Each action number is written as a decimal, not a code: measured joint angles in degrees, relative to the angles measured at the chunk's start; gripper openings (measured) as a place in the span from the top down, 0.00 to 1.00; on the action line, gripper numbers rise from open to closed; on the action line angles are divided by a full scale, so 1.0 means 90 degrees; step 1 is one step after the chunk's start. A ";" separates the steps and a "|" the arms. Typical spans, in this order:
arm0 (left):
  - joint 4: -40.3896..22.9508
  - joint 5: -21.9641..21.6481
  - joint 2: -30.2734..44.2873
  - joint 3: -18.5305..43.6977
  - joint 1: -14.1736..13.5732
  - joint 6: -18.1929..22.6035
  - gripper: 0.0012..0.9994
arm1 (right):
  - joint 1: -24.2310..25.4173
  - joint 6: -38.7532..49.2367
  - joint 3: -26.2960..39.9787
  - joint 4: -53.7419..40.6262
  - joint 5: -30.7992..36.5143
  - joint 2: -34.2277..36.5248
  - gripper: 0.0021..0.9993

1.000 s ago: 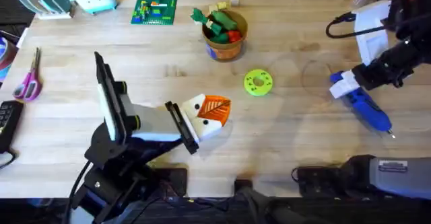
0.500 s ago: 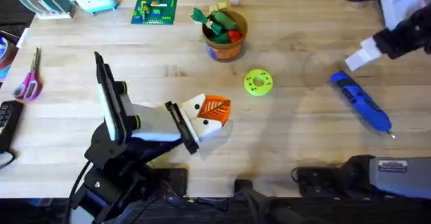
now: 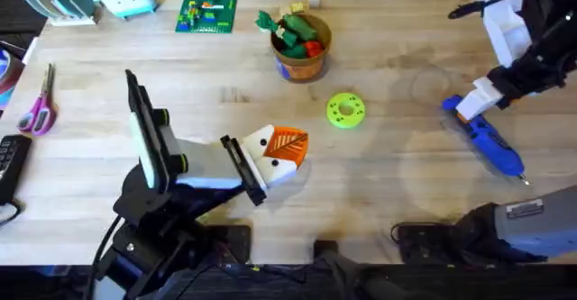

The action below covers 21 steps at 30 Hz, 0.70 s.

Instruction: Pick up the gripper from the table and insert it into the empty holder that is missing its gripper. Then pick up a screw, insert it into the mounting hole, and use the screwdriver to tighten it. Finally, clean up the table by picking up the vegetable and placing it into the bucket.

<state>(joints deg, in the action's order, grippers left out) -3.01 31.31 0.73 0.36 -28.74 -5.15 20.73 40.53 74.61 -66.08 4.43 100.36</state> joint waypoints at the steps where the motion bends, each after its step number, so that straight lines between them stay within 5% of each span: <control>1: 0.0000 -0.0033 0.0000 0.0000 -0.0002 0.0000 0.99 | 0.0037 0.0002 0.0000 0.0005 0.0000 -0.0002 0.01; 21: 0.0000 -0.0295 0.0000 0.0000 -0.0001 0.0000 0.99 | 0.0116 0.0000 -0.0645 0.0670 -0.0027 0.0000 0.01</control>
<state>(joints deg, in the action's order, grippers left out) -3.01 28.65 0.73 0.36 -28.74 -5.15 21.78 40.53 68.80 -60.06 4.19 100.36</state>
